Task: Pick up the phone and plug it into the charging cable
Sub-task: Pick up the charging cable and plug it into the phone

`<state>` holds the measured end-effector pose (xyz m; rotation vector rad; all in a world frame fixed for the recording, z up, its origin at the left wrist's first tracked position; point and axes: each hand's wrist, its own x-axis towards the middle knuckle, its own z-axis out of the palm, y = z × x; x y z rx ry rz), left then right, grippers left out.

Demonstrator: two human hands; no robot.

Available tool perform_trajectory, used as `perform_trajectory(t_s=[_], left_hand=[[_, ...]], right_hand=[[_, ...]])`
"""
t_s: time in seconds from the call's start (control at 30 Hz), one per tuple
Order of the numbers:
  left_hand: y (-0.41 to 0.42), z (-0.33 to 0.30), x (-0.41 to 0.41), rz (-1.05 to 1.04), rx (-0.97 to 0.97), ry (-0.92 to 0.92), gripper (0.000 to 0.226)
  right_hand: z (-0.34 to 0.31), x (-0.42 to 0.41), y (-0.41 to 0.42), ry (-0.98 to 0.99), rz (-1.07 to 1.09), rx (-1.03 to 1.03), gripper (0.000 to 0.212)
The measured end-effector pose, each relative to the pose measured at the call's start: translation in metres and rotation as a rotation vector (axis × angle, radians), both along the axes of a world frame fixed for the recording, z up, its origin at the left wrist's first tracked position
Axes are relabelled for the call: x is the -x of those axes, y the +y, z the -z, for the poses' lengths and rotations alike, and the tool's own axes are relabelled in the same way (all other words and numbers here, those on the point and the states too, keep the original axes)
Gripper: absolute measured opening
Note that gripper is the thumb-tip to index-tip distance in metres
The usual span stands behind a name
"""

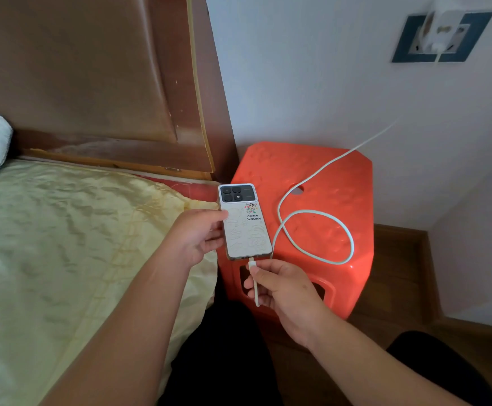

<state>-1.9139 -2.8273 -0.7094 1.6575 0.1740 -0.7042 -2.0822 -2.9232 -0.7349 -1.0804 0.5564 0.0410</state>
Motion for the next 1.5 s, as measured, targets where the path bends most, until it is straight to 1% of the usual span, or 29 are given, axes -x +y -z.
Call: perform_trajectory(t_s=[0.23, 0.47, 0.63, 0.8, 1.07, 1.37, 1.5], left_hand=[[0.000, 0.000, 0.001, -0.004, -0.014, -0.048, 0.014], [0.001, -0.003, 0.001, 0.059, -0.017, -0.081, 0.012], [0.001, -0.002, 0.001, 0.045, -0.012, -0.083, 0.013], [0.002, -0.002, 0.001, 0.075, -0.013, -0.104, 0.013], [0.002, -0.001, 0.000, 0.075, -0.011, -0.093, 0.015], [0.004, -0.002, 0.001, 0.087, -0.003, -0.079, 0.016], [0.001, -0.002, 0.003, 0.075, -0.020, -0.096, 0.013]], right_hand=[[0.000, -0.003, 0.001, 0.026, 0.009, -0.049, 0.011], [-0.002, -0.004, -0.002, 0.064, 0.009, -0.094, 0.011], [-0.002, -0.004, 0.000, 0.058, 0.045, -0.107, 0.008], [-0.003, -0.006, -0.001, 0.086, 0.054, -0.117, 0.008], [-0.002, -0.010, 0.000, 0.132, 0.115, -0.188, 0.007], [-0.003, -0.012, -0.003, 0.143, 0.097, -0.186, 0.008], [-0.005, -0.010, -0.005, 0.124, 0.054, -0.113, 0.007]])
